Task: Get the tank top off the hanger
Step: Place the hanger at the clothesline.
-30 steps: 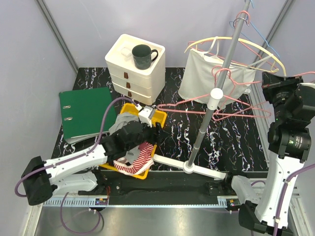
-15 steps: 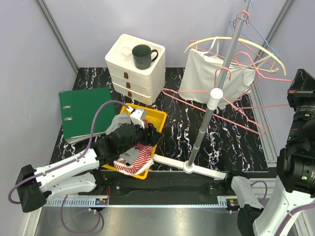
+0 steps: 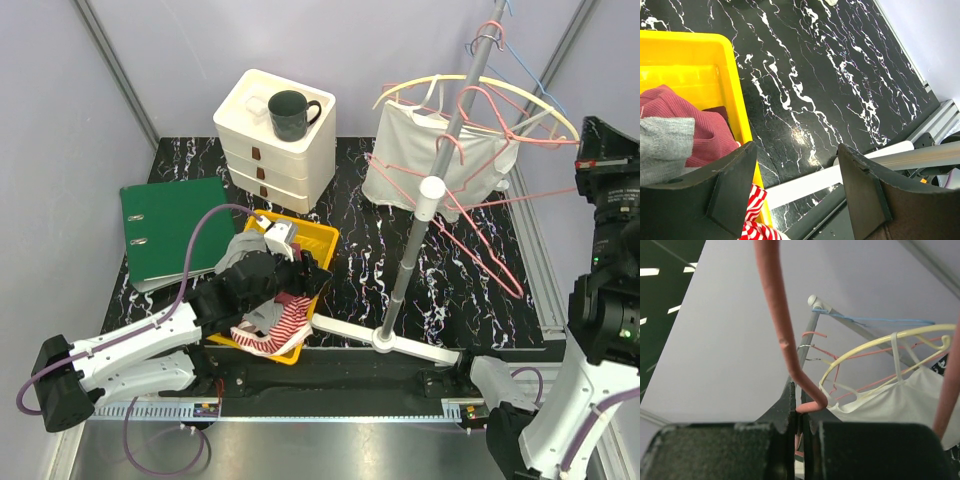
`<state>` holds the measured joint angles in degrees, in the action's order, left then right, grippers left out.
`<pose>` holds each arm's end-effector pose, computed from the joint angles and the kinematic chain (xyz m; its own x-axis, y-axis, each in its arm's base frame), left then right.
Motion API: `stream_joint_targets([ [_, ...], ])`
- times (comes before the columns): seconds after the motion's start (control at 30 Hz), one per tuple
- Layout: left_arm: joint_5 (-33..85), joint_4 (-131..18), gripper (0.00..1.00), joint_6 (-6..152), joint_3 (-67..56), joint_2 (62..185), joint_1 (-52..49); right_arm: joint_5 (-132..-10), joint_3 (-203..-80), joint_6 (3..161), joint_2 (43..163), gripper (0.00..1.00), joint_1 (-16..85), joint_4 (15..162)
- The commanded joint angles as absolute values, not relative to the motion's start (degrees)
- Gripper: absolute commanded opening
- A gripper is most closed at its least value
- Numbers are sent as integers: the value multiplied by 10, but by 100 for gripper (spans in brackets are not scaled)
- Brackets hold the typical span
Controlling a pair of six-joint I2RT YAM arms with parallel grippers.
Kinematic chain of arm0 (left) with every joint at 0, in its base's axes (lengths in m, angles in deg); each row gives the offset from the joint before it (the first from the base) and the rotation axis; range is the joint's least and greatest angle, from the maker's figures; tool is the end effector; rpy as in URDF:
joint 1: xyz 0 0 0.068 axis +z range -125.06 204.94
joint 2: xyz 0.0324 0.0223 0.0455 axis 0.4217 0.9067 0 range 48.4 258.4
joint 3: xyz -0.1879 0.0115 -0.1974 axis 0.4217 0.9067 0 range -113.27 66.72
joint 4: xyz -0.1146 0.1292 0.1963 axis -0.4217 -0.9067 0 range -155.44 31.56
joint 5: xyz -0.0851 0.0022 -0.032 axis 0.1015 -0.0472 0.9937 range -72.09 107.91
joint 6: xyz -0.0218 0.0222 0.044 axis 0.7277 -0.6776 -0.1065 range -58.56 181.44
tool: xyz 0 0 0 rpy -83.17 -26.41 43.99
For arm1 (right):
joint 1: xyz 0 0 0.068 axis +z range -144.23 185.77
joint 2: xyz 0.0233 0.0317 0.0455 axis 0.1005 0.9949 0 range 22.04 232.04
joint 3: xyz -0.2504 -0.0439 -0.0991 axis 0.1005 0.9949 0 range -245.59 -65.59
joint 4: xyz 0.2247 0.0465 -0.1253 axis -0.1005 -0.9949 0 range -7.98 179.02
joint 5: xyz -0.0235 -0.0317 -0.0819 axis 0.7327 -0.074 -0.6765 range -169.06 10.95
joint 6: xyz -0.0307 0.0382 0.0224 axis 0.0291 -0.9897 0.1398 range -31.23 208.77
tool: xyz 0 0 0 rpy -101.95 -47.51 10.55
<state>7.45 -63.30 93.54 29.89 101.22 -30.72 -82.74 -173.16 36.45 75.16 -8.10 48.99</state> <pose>0.1263 -0.1734 0.2754 -0.5506 -0.1203 -0.8260 0.5002 0.7447 -0.4419 0.0588 -0.0169 0.5862 0.3849 0.7185 -0.5793 -0.0083 0.6304 0.7763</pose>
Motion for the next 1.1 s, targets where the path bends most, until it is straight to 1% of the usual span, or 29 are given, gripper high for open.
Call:
stream_joint_targets([
  [0.0, 85, -612, 70, 942, 298, 994, -304, -742, -1683, 344, 756, 0, -80, 510],
  [0.07, 85, -608, 70, 944, 302, 992, -304, -747, -1639, 343, 735, 0, -80, 522],
  [0.23, 94, -602, 70, 948, 299, 998, -304, -717, -1598, 309, 729, 0, -80, 561],
  [0.4, 92, -605, 70, 948, 296, 993, -304, -768, -1644, 321, 733, 0, -80, 562],
  [0.5, 89, -606, 70, 946, 299, 987, -304, -801, -1689, 339, 742, 0, -80, 530],
  [0.67, 89, -606, 70, 946, 300, 990, -304, -851, -1727, 372, 741, 0, -80, 509],
  [0.8, 89, -606, 70, 945, 300, 992, -304, -820, -1738, 368, 750, 0, -80, 509],
  [1.07, 93, -601, 70, 948, 295, 999, -304, -734, -1675, 330, 759, 0, -80, 532],
])
